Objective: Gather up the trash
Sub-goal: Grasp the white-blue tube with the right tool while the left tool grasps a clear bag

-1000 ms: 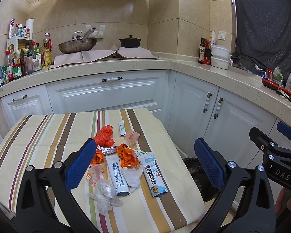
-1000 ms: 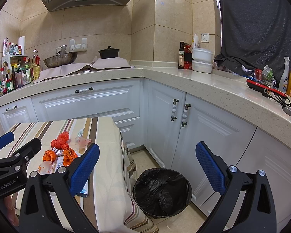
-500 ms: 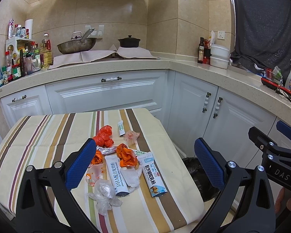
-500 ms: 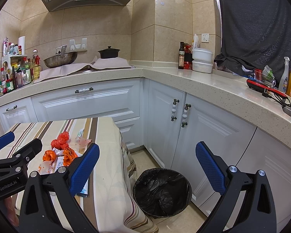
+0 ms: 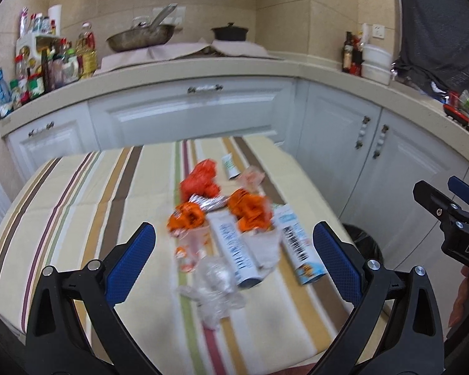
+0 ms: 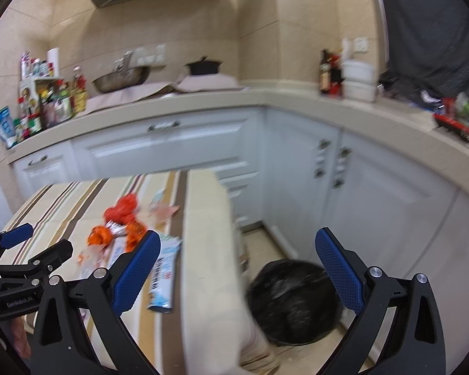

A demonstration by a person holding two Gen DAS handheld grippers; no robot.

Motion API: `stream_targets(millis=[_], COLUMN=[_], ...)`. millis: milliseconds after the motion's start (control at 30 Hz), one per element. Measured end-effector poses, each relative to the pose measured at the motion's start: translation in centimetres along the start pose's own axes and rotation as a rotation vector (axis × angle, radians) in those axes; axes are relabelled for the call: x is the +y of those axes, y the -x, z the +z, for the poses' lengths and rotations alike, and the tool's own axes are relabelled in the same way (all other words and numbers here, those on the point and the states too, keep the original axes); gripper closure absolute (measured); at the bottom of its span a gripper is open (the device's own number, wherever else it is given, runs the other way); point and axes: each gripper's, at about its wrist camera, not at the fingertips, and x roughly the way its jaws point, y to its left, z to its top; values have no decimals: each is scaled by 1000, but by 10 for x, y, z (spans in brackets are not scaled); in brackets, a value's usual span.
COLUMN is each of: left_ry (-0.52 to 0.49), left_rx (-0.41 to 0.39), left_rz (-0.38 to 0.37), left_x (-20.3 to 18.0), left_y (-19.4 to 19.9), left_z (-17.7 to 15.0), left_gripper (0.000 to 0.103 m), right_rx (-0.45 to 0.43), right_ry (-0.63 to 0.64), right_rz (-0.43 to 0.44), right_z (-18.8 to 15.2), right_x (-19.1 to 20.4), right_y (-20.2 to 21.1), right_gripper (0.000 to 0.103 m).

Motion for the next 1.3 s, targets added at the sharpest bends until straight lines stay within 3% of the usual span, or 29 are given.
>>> stream_targets(millis=[167, 367, 400, 433, 500, 800, 900, 1067, 1300], left_ry=[30, 78, 91, 103, 115, 102, 76, 92, 139], left_rx=[67, 114, 124, 131, 134, 124, 143, 140, 119], left_rz=[42, 72, 67, 62, 59, -10, -18, 11, 40], left_x=[32, 58, 61, 64, 66, 51, 42, 46, 73], left_y=[-12, -24, -26, -28, -32, -42, -50, -52, -61], left_z=[-21, -45, -48, -50, -53, -58, -61, -66, -51], left_gripper=[21, 21, 21, 21, 21, 21, 32, 41, 41], right_rx=[54, 123, 138, 149, 183, 226, 234, 229, 236], right_ry=[7, 53, 58, 61, 72, 89, 87, 96, 88], right_rz=[83, 121, 128, 135, 141, 162, 162, 163, 182], right_z=[-22, -48, -52, -56, -61, -74, -76, -77, -76], right_x=[29, 60, 62, 64, 68, 74, 73, 71, 68], right_y=[-33, -65, -69, -71, -78, -94, -97, -96, -100], right_gripper=[6, 8, 14, 29, 46, 47, 47, 49, 55])
